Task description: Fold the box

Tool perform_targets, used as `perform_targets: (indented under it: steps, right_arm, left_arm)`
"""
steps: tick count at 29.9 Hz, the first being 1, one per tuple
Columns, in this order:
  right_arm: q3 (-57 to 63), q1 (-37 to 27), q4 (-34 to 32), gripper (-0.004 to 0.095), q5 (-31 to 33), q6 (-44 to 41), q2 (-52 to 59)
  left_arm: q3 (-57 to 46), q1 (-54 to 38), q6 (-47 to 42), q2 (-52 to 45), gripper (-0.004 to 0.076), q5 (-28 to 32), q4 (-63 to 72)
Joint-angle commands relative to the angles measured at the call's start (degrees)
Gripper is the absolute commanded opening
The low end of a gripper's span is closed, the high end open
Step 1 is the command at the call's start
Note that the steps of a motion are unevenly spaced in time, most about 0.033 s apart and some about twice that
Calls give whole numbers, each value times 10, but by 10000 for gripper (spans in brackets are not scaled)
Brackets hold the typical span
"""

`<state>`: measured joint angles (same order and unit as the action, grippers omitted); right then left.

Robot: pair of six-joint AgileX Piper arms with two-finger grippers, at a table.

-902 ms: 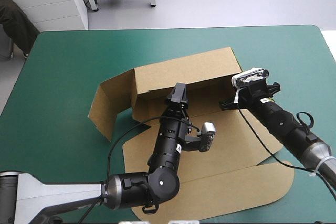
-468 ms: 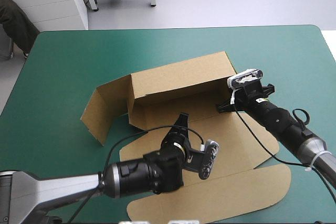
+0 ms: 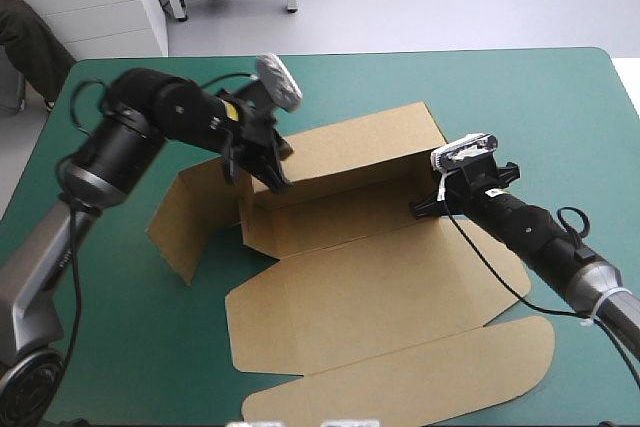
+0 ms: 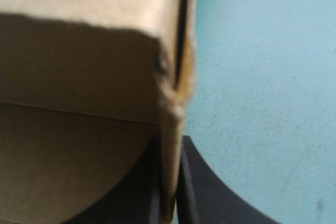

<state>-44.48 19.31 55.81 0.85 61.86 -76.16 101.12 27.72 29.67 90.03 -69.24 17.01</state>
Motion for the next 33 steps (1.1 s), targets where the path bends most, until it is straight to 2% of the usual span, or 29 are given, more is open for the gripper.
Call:
perform_targets:
  steps: [1,12,19,22,24,26,28,33]
  right_arm:
    - [-20,-3,1,-20,-8,-6,17]
    - [-14,-3,1,-20,16,-6,17]
    - [-14,-3,1,-20,29,-12,16]
    - [-16,-3,1,-19,26,-49,16]
    - [-28,-12,-5,-12,45,-83,16]
    - [-53,-33,-14,-12,99,-113,16]
    - [-83,-51,-56,-12,155,-167,10]
    - [-188,-77,-295,2,295,-442,-13]
  left_arm:
    - [21,-117,-26,-27,-10,9,111]
    - [-92,-446,-32,-28,-10,-3,276]
    - [-190,-548,-20,-28,-10,27,302]
    - [-225,-570,-20,-28,-10,54,314]
    - [-239,-572,-19,-28,-10,65,324]
    - [-247,-571,-18,-28,-10,67,326]
    - [-254,-571,-12,-28,-10,69,332]
    - [-262,-571,6,-28,-10,71,334]
